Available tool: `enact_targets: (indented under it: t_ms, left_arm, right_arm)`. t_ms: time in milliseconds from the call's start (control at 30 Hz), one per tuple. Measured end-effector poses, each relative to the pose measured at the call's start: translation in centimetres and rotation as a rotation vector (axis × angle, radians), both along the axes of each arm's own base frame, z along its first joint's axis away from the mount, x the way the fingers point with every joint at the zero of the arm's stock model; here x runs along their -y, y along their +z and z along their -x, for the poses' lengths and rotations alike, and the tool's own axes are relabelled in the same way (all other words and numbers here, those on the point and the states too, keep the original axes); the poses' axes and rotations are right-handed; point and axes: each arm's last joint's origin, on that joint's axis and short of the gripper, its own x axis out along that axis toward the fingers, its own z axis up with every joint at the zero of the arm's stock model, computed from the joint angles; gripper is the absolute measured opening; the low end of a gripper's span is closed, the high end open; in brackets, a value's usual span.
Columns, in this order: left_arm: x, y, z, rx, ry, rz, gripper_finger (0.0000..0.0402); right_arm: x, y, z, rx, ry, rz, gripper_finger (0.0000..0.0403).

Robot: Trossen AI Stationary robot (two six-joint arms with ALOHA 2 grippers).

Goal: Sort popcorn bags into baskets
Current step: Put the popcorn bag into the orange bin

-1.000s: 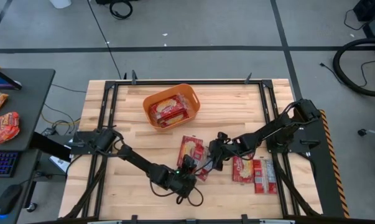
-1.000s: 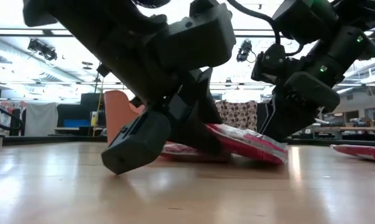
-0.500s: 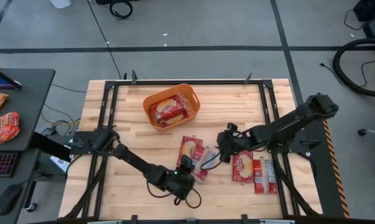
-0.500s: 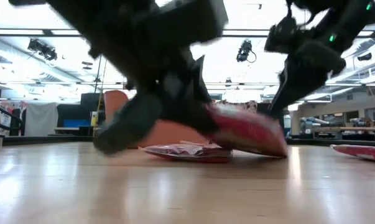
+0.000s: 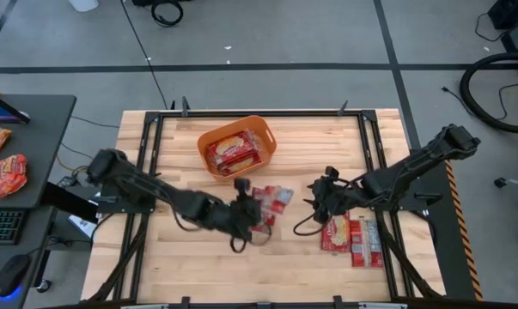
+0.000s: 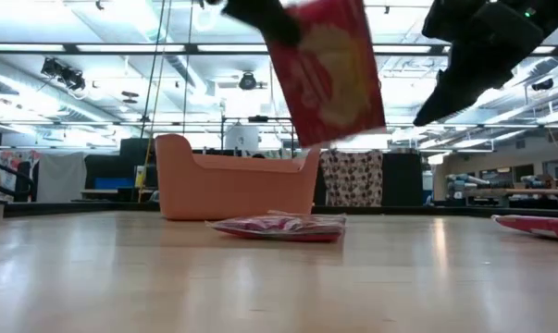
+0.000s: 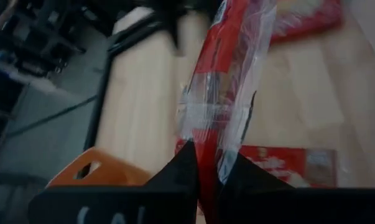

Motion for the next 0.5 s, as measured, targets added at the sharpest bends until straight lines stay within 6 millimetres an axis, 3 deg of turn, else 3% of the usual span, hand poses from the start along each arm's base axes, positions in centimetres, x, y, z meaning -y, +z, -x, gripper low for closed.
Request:
enact_targets:
  t_ms: [133,233,500]
  left_arm:
    - [-3.0,3.0,1.4,0.071,0.104,0.087,0.0035]
    - [-5.6,4.0,2.1,0.094,0.21,0.141,0.0035]
    - [-11.1,2.8,2.7,-0.083,0.394,0.081,0.0035]
  right_arm:
    - [-0.5,-0.7,-0.1,-0.013,-0.004,0.042,0.0228]
    - [-0.9,-0.8,0.0,-0.001,-0.014,0.082,0.0228]
    - [-1.9,-0.7,0.2,0.032,0.004,0.118,0.0228]
